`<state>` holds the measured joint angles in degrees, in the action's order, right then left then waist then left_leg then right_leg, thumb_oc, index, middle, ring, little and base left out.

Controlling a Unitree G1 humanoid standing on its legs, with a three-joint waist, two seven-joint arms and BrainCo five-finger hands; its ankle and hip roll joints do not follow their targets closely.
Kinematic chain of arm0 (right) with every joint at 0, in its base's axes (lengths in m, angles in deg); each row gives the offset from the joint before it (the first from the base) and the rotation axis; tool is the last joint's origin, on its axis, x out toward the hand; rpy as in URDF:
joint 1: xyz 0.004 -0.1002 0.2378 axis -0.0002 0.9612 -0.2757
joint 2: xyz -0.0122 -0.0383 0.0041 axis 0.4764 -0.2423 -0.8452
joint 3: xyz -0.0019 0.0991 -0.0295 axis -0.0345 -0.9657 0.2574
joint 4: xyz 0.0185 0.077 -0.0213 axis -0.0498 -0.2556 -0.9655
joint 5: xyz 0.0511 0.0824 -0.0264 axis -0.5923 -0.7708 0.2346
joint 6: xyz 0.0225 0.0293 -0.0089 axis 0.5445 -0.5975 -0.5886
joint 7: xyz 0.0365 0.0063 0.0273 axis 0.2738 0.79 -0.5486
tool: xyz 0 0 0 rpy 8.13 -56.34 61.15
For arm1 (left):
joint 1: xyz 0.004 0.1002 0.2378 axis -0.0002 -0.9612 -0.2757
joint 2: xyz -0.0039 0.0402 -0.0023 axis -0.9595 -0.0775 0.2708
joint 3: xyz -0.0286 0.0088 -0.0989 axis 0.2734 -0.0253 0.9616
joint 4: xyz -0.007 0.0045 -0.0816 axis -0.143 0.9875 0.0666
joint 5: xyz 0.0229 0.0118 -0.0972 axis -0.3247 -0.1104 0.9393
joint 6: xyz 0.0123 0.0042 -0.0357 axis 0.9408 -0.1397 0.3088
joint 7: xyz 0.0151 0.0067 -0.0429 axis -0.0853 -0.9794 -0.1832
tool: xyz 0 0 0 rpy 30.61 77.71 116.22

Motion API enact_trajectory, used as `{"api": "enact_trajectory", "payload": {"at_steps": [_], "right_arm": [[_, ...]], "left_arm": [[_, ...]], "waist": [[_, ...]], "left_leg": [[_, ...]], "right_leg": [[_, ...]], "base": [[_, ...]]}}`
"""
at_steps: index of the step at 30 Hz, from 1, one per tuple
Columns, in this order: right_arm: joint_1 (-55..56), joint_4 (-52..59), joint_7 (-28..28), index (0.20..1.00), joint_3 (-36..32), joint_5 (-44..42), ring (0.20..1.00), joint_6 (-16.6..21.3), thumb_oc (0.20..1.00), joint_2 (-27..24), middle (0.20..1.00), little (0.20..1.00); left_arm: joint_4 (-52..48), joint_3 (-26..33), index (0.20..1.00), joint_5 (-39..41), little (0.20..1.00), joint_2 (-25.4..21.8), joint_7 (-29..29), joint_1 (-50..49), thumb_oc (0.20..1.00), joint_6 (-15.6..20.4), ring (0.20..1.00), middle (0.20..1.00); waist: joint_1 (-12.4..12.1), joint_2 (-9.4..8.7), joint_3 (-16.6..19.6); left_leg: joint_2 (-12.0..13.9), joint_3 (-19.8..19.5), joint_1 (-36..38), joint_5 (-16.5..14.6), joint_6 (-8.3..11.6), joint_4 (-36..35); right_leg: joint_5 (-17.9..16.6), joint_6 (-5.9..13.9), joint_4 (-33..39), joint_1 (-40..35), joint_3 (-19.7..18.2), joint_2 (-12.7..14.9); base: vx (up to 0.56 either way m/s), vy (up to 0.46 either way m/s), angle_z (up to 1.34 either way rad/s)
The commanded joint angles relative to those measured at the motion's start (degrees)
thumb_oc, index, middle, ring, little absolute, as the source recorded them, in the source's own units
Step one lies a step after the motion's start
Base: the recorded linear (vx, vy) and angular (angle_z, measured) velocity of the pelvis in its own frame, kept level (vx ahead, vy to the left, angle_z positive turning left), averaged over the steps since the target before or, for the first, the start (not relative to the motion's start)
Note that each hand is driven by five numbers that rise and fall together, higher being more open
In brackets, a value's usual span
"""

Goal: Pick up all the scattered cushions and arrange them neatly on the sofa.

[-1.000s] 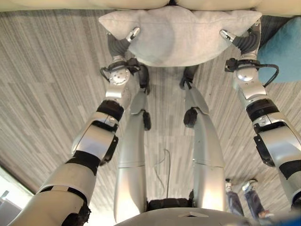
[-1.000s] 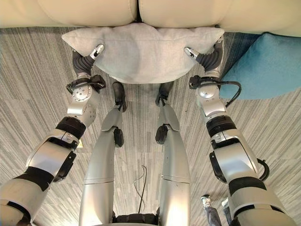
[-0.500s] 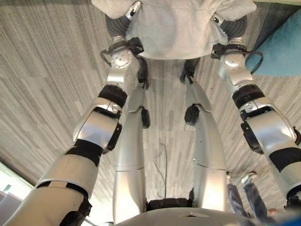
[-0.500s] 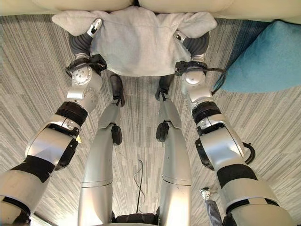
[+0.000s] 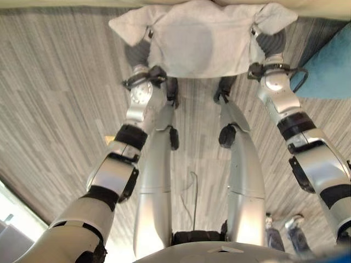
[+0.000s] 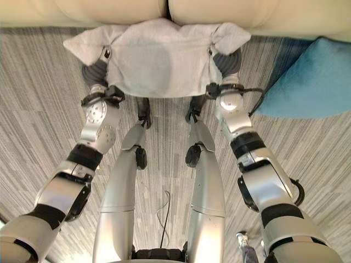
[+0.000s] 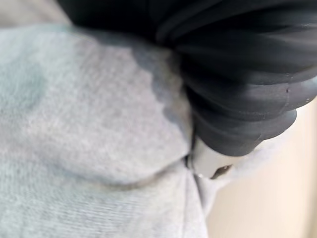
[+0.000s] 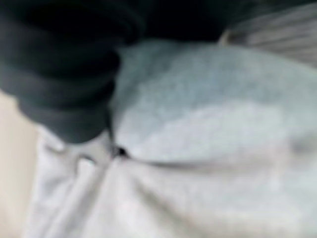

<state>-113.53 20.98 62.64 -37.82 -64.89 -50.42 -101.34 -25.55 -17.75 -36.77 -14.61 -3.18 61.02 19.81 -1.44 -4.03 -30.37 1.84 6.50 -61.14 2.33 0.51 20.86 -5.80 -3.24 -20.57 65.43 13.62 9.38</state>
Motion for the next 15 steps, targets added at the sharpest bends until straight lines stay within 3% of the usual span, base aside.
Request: {"api": "enact_trajectory", "payload": {"at_steps": [1,8,10,12,15], "right_arm": [[-0.2,7.9,-2.5,0.2,-0.3,3.9,0.2,8.0,0.2,3.2,0.2,0.2],[17.2,16.1,-6.7,0.2,-2.0,5.0,0.2,8.3,0.2,4.3,0.2,0.2],[24.5,19.2,-7.9,0.2,-2.4,5.9,0.2,8.3,0.2,5.3,0.2,0.2],[27.7,21.7,-8.3,0.2,-2.8,6.5,0.2,8.4,0.2,5.8,0.2,0.2],[32.3,24.9,-9.1,0.2,-3.2,7.5,0.2,8.4,0.2,5.8,0.2,0.2]], "left_arm": [[-7.3,-1.5,0.2,-5.8,0.2,0.6,3.5,1.2,0.2,5.6,0.2,0.2],[-17.2,-1.8,0.2,-7.5,0.2,1.5,8.2,-12.3,0.2,4.9,0.2,0.2],[-19.7,-2.6,0.2,-8.4,0.2,1.6,9.8,-17.9,0.2,4.5,0.2,0.2],[-21.2,-3.0,0.2,-8.4,0.2,1.6,10.6,-20.9,0.2,4.5,0.2,0.2],[-23.3,-3.9,0.2,-8.6,0.2,2.0,12.2,-25.0,0.2,4.3,0.2,0.2]], "waist": [[-0.1,1.52,5.6],[-1.5,2.21,7.3],[-1.8,2.76,8.6],[-2.0,3.22,9.0],[-2.0,3.74,10.6]], "left_leg": [[-0.3,-6.0,2.6,0.3,2.25,-3.8],[-0.7,-7.0,19.7,1.8,3.84,-9.7],[-0.3,-7.6,27.3,2.3,4.65,-11.7],[0.0,-7.4,30.7,4.1,4.91,-12.8],[0.7,-7.8,36.5,4.8,6.27,-14.2]], "right_leg": [[4.6,10.83,-3.5,-4.2,1.0,3.6],[6.5,10.2,0.7,-21.3,4.1,3.1],[7.6,9.83,3.0,-30.0,6.0,2.4],[6.5,9.07,4.4,-34.4,7.7,2.3],[7.6,8.76,6.6,-41.9,9.5,1.1]], "base": [[0.0,-0.061,0.05],[0.04,-0.062,0.07],[0.12,-0.09,0.15],[0.03,-0.066,0.24],[0.09,-0.094,0.24]]}}
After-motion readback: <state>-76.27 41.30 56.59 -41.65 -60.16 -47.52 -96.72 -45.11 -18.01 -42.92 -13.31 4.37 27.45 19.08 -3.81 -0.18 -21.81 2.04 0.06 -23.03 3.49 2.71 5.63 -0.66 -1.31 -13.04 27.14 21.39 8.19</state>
